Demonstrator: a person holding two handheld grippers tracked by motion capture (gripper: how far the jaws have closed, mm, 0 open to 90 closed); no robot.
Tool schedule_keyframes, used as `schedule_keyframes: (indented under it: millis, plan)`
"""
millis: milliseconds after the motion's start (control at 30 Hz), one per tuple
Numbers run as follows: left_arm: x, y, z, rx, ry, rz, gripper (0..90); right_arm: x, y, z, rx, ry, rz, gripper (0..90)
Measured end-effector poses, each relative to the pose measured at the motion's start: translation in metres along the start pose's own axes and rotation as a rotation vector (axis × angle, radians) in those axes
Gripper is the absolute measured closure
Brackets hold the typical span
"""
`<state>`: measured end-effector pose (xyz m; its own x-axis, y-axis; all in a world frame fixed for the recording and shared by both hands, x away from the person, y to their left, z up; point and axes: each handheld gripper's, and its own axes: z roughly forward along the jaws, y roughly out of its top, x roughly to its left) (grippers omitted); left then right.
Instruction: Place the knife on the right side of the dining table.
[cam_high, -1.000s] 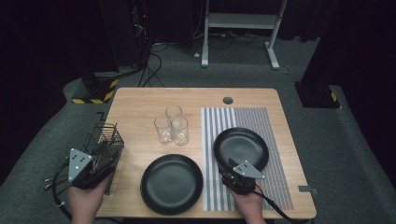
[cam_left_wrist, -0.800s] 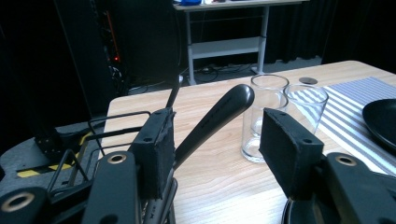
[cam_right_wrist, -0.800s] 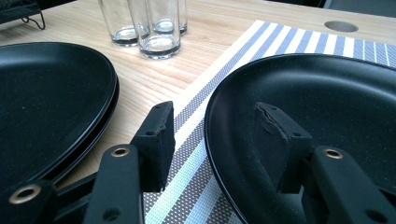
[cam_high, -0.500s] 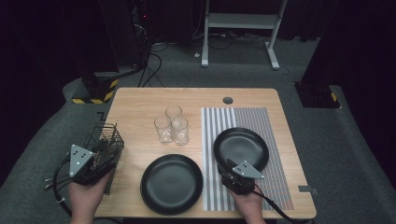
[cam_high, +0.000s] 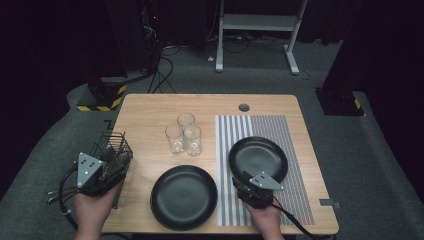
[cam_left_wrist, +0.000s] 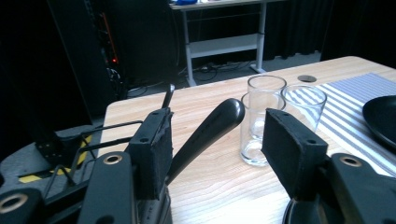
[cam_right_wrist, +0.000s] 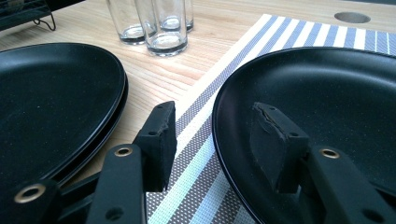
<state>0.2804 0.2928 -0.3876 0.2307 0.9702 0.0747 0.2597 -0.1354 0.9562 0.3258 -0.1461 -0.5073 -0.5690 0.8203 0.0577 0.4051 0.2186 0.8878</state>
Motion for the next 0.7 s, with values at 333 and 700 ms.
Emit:
schedule_keyframes:
  millis: [333, 700]
  plan:
    - [-0.004, 0.008, 0.009, 0.015, 0.005, -0.010, 47.2, 0.001, 0.001, -0.001, -0.010, 0.005, 0.001, 51.8]
    - [-0.006, 0.010, 0.020, 0.036, 0.008, -0.016, 55.2, -0.002, 0.001, -0.004, -0.026, -0.003, 0.009, 51.9]
